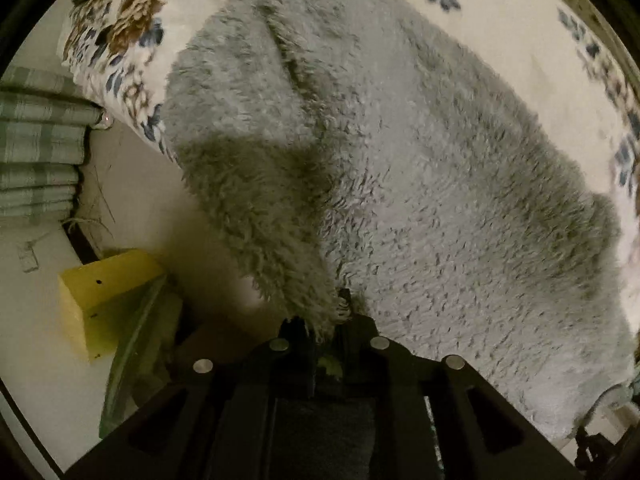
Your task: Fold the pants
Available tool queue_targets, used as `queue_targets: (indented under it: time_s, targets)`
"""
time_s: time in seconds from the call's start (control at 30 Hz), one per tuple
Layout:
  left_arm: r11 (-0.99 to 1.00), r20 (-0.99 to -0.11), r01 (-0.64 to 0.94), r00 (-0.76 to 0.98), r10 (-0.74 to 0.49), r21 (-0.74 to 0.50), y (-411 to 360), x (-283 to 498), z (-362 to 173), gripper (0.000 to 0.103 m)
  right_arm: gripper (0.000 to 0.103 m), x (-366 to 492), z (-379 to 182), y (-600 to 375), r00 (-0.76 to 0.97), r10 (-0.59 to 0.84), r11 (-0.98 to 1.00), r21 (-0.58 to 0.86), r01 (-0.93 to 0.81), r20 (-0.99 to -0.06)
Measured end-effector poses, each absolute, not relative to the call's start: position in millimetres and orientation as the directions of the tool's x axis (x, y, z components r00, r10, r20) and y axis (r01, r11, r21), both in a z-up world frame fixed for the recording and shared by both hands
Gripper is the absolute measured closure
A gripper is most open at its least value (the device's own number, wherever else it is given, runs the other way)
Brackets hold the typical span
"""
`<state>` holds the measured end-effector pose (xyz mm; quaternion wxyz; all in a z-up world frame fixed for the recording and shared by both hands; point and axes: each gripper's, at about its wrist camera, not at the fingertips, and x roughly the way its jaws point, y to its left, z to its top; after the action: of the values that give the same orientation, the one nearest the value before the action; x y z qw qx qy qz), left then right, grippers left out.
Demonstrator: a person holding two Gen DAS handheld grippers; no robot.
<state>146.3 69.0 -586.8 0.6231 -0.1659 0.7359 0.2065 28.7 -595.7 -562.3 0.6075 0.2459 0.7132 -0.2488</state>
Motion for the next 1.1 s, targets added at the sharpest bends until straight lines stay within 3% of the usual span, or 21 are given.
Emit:
queue_targets:
  time_s: [0.1,0.17,0.27,0.33,0.57,0.6,0.63,0.67,0.73,0.97,1.1]
  targets:
    - [0.867,-0.994,-0.492,-0.107,0.029,0.079,60.5,151.3,-569.3,0.091,0.081,19.7,-566.5,-600.2,-0.137,0.107,0.751,-0.011,0.661,-0.985]
    - [0.876,-0.995,-0.473,-0.065,0.074,0.096,54.6,156.0,-552.2,0.077,0.052,9.4,-550.4,-611.0,-0.061,0.121,0.728,0.047,0.684,-0.991]
    - [0.891,-0.990,-0.441,0.029,0.140,0.114,41.2,165.7,-525.6,0.055,0.043,0.2,-528.9,-633.2,0.040,0.092,0.682,0.092,0.726,-0.995]
    - [0.901,-0.986,-0.418,0.064,0.153,0.112,30.2,173.9,-516.7,0.019,0.042,-1.1,-525.4,-651.8,0.081,0.081,0.634,0.114,0.765,-0.993]
    - [0.932,-0.990,-0.349,0.069,0.127,0.095,-5.0,190.3,-521.3,0.018,0.042,-23.8,-567.9,-718.2,0.101,0.129,0.377,0.143,0.915,-0.986]
    - [0.937,-0.990,-0.338,0.065,0.122,0.093,-9.8,191.8,-524.1,0.018,0.043,-25.7,-576.7,-721.7,0.129,0.152,0.352,0.176,0.919,-0.980]
    - [0.942,-0.991,-0.324,0.063,0.120,0.093,-15.6,192.6,-526.9,0.018,0.050,-25.7,-581.3,-721.7,0.152,0.163,0.343,0.201,0.918,-0.975]
    - [0.947,-0.991,-0.307,0.056,0.119,0.097,-21.9,196.2,-527.8,0.018,0.072,-24.2,-586.6,-720.0,0.182,0.184,0.349,0.237,0.906,-0.966]
    - [0.956,-0.993,-0.277,0.048,0.111,0.094,-34.4,201.2,-531.1,0.018,0.097,-23.0,-587.6,-713.8,0.195,0.184,0.381,0.253,0.889,-0.963]
    - [0.983,-0.994,-0.163,0.058,0.091,0.081,-74.2,203.8,-529.2,0.018,0.099,-66.9,-530.9,-712.2,0.239,0.059,0.365,0.244,0.898,-0.969]
    - [0.991,-0.996,-0.117,0.049,0.076,0.070,-89.1,204.7,-532.4,0.018,0.099,-73.7,-541.7,-705.7,0.170,0.084,0.353,0.189,0.916,-0.982]
